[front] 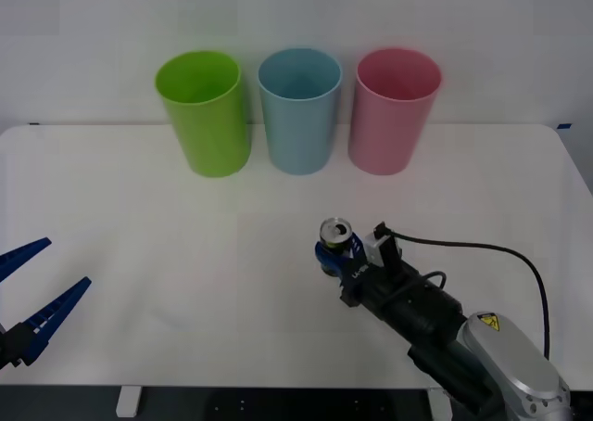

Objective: Grasp the object on the table and drop it into the matching bin: aluminum can to the light blue bin, PET bottle to the pink bin.

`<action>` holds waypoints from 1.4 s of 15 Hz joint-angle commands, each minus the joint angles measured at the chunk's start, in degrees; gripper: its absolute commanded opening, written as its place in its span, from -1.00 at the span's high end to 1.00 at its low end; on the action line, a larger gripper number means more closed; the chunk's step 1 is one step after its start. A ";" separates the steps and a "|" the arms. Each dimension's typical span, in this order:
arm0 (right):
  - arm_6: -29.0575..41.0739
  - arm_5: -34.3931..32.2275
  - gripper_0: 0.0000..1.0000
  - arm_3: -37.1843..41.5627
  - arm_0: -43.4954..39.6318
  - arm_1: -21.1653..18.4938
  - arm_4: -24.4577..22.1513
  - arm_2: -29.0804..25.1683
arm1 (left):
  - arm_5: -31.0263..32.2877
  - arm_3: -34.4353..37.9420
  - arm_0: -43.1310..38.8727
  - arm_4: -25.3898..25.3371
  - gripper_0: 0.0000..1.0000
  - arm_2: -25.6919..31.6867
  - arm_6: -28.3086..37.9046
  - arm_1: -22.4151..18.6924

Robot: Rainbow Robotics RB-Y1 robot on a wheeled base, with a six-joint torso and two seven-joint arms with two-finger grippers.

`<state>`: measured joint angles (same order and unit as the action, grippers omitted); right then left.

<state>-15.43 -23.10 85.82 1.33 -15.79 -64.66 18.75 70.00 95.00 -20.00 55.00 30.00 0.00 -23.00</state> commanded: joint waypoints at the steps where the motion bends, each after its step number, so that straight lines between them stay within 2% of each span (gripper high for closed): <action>1: 4.89 0.07 1.00 2.77 -0.01 -1.26 0.06 -0.46 | 0.00 0.00 0.00 0.00 -1.00 0.00 0.00 0.00; 8: 15.87 -0.02 1.00 11.91 -0.01 -5.57 -0.46 -2.93 | 0.00 0.00 0.00 0.00 -1.00 0.00 0.00 0.00; 13: 23.17 -0.46 1.00 17.63 -0.01 -6.44 -2.57 -6.18 | 0.00 0.00 0.00 0.00 -1.00 0.00 0.00 0.00; 18: 32.92 -0.37 1.00 22.99 0.16 -6.62 -7.32 -9.17 | 0.00 0.00 0.00 0.00 -1.00 0.00 0.00 0.00; 21: 37.58 -0.37 1.00 24.13 2.89 -7.85 -7.76 -9.69 | 0.00 0.00 0.00 0.00 -1.00 0.00 0.00 0.00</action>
<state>21.12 -23.42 109.85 3.31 -23.32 -72.36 9.19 70.00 95.00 -20.00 55.00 30.00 0.00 -23.00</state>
